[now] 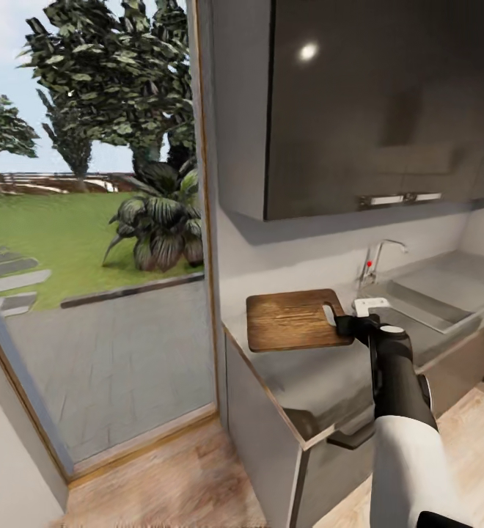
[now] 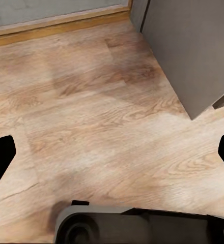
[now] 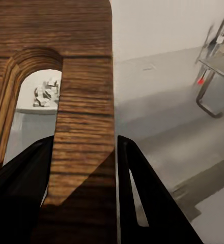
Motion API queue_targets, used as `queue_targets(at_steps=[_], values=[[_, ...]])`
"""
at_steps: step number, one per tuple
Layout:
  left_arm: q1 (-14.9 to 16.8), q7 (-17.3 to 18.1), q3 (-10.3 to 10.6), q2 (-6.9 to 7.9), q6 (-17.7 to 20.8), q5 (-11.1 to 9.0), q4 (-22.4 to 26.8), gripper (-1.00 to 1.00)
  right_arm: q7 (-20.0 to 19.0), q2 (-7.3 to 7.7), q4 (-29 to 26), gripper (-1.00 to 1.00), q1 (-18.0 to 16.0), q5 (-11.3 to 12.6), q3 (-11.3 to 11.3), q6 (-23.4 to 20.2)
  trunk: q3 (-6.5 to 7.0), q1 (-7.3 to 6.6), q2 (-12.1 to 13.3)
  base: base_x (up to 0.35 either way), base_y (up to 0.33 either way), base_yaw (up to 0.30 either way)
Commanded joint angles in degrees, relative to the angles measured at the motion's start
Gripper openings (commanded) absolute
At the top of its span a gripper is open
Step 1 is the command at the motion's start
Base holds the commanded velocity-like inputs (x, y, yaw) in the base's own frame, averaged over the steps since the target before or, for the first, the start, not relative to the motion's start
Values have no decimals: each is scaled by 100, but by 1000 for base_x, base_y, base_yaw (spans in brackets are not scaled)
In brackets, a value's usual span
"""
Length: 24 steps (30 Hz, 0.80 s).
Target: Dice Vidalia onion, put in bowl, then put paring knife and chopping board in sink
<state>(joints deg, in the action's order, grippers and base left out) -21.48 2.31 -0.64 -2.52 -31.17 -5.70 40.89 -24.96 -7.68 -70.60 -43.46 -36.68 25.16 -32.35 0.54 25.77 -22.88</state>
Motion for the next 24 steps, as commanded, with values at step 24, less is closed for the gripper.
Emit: queue_targets(at_steps=[24], values=[[-5, 24, -6, -3, -3, -46, 7, 100, -53, -6, -7, -100, -3, -59, 16, 27, -1, 1, -4, -9, -270, 286]])
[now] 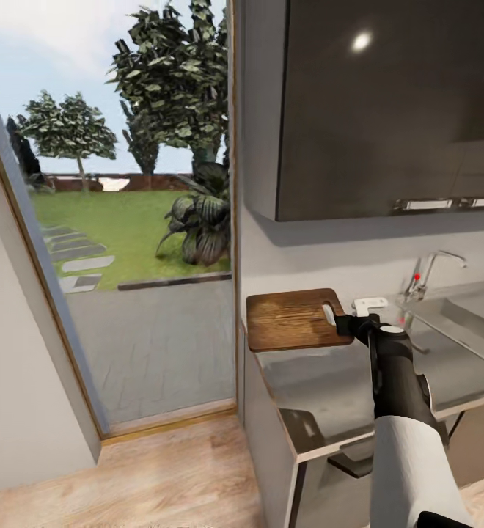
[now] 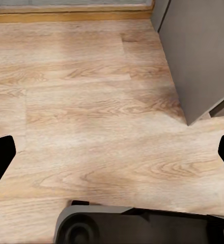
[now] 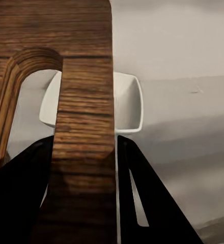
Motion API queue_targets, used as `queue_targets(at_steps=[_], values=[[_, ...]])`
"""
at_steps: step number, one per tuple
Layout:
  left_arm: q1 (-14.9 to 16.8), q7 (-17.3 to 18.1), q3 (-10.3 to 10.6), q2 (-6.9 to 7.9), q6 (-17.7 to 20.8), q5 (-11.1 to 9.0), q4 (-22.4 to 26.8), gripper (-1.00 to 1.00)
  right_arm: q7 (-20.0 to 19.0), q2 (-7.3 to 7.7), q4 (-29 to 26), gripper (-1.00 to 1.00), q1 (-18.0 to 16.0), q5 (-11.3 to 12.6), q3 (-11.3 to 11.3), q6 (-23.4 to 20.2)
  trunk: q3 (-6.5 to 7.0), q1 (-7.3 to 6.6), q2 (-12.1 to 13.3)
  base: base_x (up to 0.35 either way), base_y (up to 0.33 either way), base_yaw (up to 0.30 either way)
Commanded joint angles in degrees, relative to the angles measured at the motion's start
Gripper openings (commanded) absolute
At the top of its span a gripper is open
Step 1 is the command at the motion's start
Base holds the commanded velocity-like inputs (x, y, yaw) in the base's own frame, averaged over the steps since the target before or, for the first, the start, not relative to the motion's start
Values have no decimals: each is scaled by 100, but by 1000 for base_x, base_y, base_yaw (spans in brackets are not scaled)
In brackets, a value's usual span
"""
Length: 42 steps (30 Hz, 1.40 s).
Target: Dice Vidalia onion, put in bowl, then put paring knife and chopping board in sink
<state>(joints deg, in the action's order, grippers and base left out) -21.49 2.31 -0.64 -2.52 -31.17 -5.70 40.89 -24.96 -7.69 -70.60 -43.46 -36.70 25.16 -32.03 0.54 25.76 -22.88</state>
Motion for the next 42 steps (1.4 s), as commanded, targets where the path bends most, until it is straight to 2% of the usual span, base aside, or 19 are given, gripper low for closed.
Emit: queue_targets(at_steps=[1, 25, 42], values=[[-4, 24, -6, -3, -3, -46, 7, 100, -53, -5, -7, -100, -4, -57, 16, -6, -1, 2, -3, -27, -269, 281], [-4, 24, -6, -3, -3, -46, 7, 100, -47, -5, 102, -100, -2, -57, 16, -6, -1, 2, -3, -53, -270, 30], [-4, 24, -6, -3, 5, -50, 2, 100, -44, -5, 125, -100, -1, -57, 16, -5, -1, 2, -3, 0, -266, 199]])
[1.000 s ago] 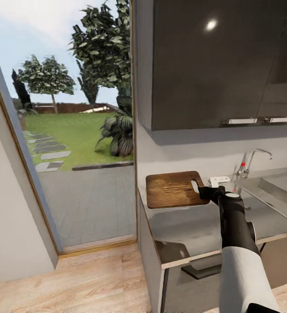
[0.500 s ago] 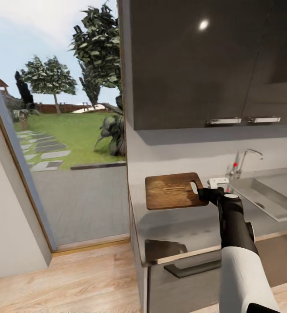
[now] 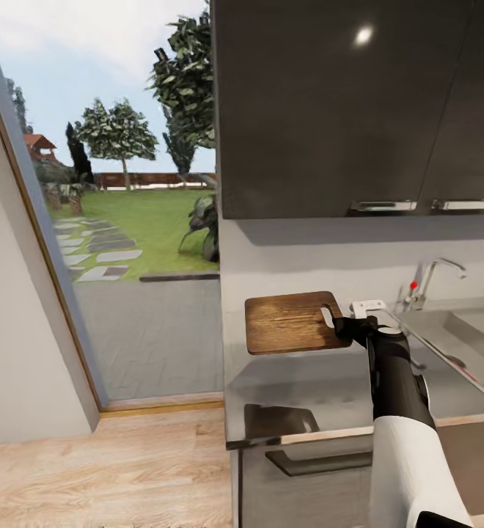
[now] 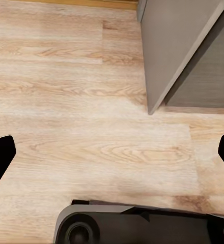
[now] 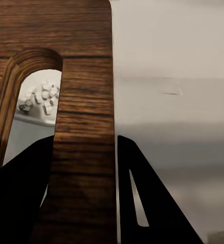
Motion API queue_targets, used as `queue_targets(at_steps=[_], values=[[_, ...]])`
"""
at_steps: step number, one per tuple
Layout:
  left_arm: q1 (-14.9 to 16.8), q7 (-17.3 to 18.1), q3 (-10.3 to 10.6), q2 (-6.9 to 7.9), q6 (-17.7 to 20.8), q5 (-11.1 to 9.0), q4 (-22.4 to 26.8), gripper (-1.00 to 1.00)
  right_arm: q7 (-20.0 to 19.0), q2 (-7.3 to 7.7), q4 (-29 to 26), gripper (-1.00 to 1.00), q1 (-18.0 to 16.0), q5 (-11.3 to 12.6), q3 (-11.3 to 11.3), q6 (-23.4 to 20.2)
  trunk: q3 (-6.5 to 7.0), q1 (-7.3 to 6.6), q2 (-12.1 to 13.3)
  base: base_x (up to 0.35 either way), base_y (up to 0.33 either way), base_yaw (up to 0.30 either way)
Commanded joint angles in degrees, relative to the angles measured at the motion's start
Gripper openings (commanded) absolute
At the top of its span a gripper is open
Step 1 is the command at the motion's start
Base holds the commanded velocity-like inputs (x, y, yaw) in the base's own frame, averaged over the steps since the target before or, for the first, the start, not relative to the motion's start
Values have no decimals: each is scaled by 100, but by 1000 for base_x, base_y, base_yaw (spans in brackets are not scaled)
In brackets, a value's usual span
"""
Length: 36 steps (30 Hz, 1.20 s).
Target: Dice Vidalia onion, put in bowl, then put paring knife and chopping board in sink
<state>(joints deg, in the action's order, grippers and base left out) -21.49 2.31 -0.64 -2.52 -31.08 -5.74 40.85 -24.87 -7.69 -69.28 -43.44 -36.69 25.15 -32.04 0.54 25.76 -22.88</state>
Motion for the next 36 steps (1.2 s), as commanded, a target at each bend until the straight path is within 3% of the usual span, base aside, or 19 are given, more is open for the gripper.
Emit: queue_targets(at_steps=[1, 9, 36], values=[[-4, 24, -6, -3, -3, -46, 5, 100, -53, -5, -7, -100, -4, -58, 16, -4, -1, 2, -3, 0, -265, 209], [-4, 24, -6, -3, -3, -45, 3, 100, -57, -2, -7, -100, -2, -58, 16, -4, -1, 2, -3, 0, -265, 160], [-4, 24, -6, -3, -5, -41, 10, 100, -58, -4, 4, -100, -7, -58, 16, -4, -1, 2, -3, 0, -262, -3]])
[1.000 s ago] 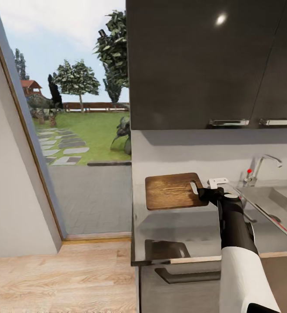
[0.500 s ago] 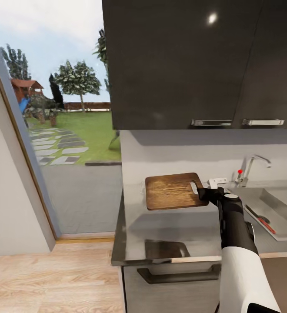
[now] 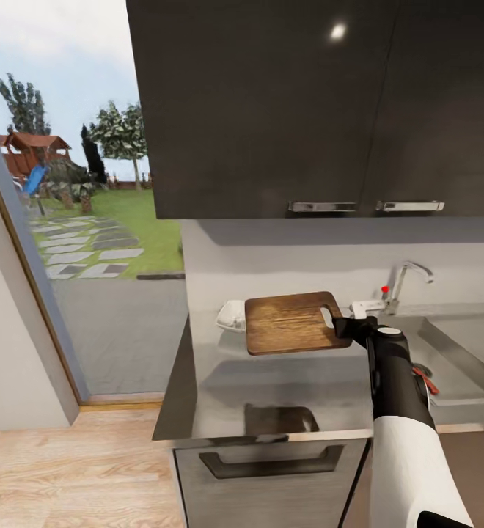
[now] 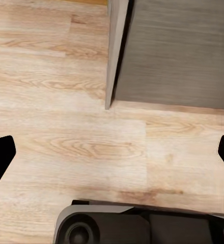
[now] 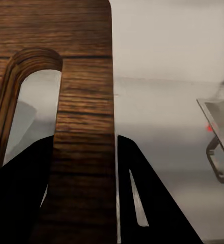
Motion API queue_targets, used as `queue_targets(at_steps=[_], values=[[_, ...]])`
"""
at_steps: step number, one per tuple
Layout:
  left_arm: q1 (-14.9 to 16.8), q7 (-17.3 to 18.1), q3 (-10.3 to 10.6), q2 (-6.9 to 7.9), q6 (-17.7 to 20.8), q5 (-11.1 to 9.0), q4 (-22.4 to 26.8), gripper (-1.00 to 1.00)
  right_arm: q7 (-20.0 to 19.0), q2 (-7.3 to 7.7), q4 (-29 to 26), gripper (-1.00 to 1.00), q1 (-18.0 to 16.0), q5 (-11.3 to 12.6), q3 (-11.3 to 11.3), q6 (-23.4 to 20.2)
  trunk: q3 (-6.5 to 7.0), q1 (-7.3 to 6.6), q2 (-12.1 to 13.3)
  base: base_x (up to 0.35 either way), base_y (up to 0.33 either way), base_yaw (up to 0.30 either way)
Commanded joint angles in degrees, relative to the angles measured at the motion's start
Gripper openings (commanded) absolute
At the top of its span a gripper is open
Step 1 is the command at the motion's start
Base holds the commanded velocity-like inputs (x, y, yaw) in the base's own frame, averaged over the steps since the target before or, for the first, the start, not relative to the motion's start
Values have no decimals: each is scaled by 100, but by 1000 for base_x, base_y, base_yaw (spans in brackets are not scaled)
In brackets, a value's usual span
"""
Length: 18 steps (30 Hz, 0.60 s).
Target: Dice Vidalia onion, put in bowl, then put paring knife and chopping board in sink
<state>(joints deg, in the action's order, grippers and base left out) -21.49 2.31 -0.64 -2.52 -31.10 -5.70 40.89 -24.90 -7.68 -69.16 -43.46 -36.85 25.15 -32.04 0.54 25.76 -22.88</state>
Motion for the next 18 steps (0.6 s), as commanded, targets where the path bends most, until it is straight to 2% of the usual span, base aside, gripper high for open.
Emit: queue_targets(at_steps=[1, 18], values=[[-3, 24, -6, -3, -3, -45, 7, 100, -53, -6, 10, -100, -3, -42, 17, -4, 0, 2, -4, 0, -247, 0], [-3, 24, -6, -3, -1, -45, 5, 100, -50, -6, 60, -100, -2, -45, 17, -4, 0, 2, -4, 0, -245, 0]])
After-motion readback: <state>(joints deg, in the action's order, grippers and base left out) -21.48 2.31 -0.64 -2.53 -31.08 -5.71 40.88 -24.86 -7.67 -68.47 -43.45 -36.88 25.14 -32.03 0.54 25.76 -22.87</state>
